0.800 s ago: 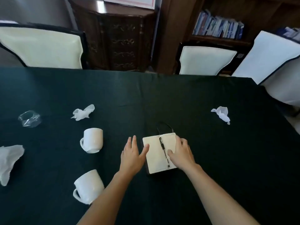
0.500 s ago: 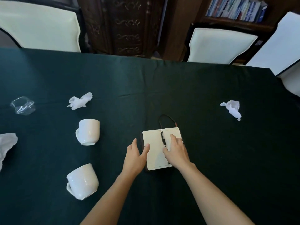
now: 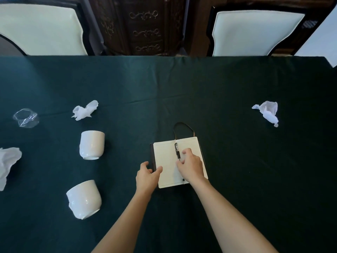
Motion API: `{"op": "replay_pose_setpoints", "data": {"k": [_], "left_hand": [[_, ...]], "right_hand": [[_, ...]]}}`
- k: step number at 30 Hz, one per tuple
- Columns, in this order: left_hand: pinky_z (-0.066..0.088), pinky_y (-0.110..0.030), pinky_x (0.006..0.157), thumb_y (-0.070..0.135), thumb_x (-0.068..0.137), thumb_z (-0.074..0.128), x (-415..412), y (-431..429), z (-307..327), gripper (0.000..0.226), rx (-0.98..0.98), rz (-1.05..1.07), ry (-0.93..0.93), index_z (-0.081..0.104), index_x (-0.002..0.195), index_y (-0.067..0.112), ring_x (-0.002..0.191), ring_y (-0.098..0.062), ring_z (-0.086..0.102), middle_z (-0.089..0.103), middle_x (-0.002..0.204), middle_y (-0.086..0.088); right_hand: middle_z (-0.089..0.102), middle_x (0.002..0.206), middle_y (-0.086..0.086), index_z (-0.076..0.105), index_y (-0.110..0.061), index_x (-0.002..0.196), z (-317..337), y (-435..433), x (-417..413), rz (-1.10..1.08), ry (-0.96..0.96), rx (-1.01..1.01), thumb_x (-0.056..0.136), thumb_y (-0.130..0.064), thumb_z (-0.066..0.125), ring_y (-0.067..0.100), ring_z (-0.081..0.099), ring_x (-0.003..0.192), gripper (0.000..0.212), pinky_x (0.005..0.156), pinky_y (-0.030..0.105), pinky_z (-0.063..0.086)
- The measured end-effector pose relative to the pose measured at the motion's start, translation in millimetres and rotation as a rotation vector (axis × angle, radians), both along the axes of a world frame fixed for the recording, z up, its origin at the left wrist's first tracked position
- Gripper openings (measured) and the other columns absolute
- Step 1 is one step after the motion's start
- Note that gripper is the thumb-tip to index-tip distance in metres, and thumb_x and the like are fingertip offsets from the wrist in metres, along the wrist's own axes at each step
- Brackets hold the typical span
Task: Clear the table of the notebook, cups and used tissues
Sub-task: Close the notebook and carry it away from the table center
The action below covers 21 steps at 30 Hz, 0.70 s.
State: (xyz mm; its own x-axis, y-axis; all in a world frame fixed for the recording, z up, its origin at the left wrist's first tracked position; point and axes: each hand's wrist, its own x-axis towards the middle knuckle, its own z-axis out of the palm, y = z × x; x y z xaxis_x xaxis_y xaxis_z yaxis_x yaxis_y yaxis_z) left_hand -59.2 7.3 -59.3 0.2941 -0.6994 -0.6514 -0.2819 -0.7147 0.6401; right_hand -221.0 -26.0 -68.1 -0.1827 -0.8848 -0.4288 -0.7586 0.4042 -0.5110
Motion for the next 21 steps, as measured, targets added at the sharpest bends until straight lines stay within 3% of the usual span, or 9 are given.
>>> {"op": "replay_pose_setpoints", "data": {"k": [4,9,16,21], "left_hand": [[0.049,-0.022,0.066,0.017,0.091,0.076,-9,0,4,0.054,-0.061,0.029,-0.026,0.057,0.141,0.01,0.085,-0.006,0.064,0.067,0.095,0.009],[0.06,-0.042,0.091,0.01,0.092,0.07,-13,0,16,0.038,-0.154,-0.015,-0.033,0.058,0.128,0.017,0.106,-0.021,0.068,0.068,0.12,0.001],[0.061,-0.046,0.094,0.014,0.094,0.07,-3,1,26,0.036,-0.237,-0.067,-0.077,0.06,0.127,0.024,0.108,-0.021,0.068,0.062,0.105,0.018],[0.063,-0.046,0.089,0.015,0.095,0.071,-8,2,29,0.031,-0.276,-0.1,-0.056,0.06,0.121,0.028,0.104,-0.02,0.071,0.068,0.113,0.008]], "right_hand": [[0.072,0.101,0.003,0.062,-0.017,0.112,-5,2,-3,-0.069,-0.06,-0.026,0.096,-0.023,0.06,0.024,0.066,0.095,0.017,0.083,0.04,0.057],[0.075,0.103,0.005,0.069,-0.012,0.109,-6,2,-10,-0.106,-0.04,-0.096,0.097,-0.02,0.057,0.027,0.066,0.096,0.018,0.078,0.032,0.05],[0.078,0.096,-0.003,0.076,-0.02,0.105,-11,12,-12,-0.109,-0.174,-0.086,0.092,-0.026,0.068,0.019,0.071,0.092,0.016,0.078,0.029,0.055],[0.08,0.094,-0.004,0.081,-0.02,0.096,-14,10,-3,-0.087,-0.211,-0.139,0.091,-0.026,0.075,0.013,0.071,0.086,0.01,0.08,0.029,0.059]]}}
